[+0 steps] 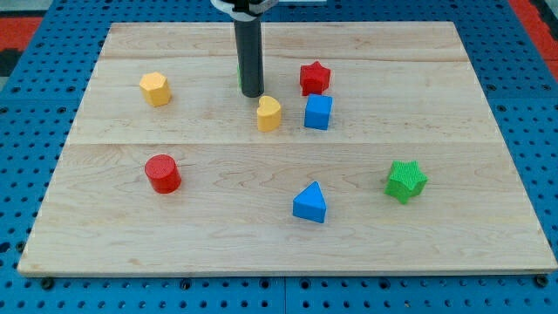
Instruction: Place the yellow blocks in a horizontal line
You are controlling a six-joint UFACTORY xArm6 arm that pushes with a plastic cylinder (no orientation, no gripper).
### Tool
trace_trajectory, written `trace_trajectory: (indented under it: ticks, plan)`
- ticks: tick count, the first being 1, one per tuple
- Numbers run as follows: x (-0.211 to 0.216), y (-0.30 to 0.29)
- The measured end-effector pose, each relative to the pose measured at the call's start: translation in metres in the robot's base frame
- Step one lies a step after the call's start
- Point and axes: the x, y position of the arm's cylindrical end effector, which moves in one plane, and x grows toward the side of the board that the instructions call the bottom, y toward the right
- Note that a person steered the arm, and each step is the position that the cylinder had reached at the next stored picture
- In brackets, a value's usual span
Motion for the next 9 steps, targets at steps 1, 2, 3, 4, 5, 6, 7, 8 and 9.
trace_trajectory:
  ticks: [1, 2, 3, 4, 5, 6, 7, 8, 9]
  plan:
    - [0.044, -0.005]
    - [0.056, -0.079]
    - [0.047, -0.121]
    - [0.039, -0.185]
    - [0.014, -0.190]
    - [0.003, -0.174]
    - [0.035, -0.129]
    - [0.079, -0.111]
    - [0.119, -0.019]
